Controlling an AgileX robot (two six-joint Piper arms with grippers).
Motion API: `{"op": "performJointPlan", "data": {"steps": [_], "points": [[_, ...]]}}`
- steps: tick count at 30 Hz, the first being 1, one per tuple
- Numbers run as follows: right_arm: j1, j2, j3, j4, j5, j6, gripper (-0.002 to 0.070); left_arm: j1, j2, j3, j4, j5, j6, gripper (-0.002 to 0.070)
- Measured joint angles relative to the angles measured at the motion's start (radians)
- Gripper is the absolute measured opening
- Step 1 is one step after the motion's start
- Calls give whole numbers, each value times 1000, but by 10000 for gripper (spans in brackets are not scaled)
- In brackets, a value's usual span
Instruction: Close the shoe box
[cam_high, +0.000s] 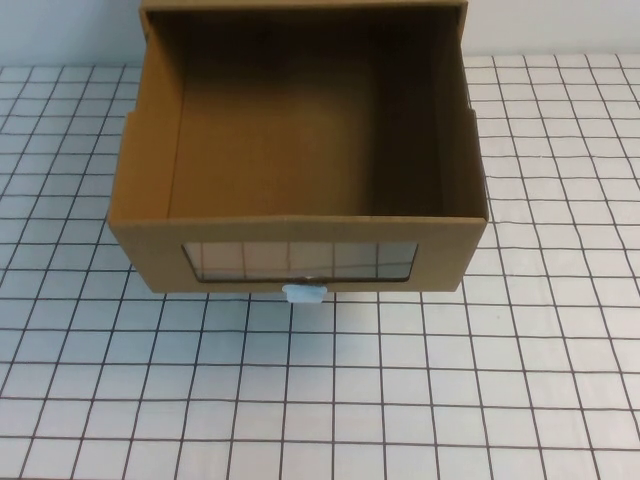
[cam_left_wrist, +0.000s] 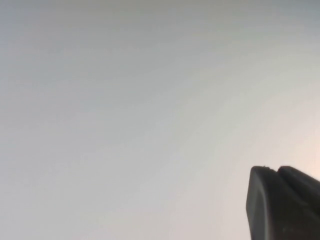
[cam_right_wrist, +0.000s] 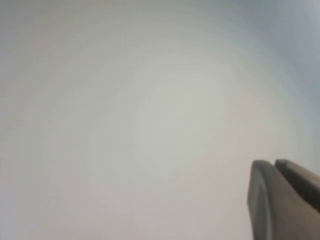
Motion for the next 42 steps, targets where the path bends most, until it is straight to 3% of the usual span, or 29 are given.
{"op": "performJointPlan", "data": {"steps": [5,13,18,23,29,35,42], "points": [[0,201,-110,187,335,-3,-13,-44,150,-127,0,246,-30,-5],[0,357,-116,494,397,-183,-13,-116,479,-334,0,658,10,-5],[25,436,-122,656,463,-227,-13,-117,624,-363,-10,650,88,-5],[157,548,-122,710,533,-496,-13,-117,713,-380,-144,555,120,-5],[312,679,-122,789,612,-731,-13,-117,882,-525,-400,676,401,-5],[470,776,-122,797,699,-792,27,-117,1120,-787,-629,928,645,-5],[673,895,-122,709,749,-750,90,-117,1361,-1053,-665,1096,677,-5]]}}
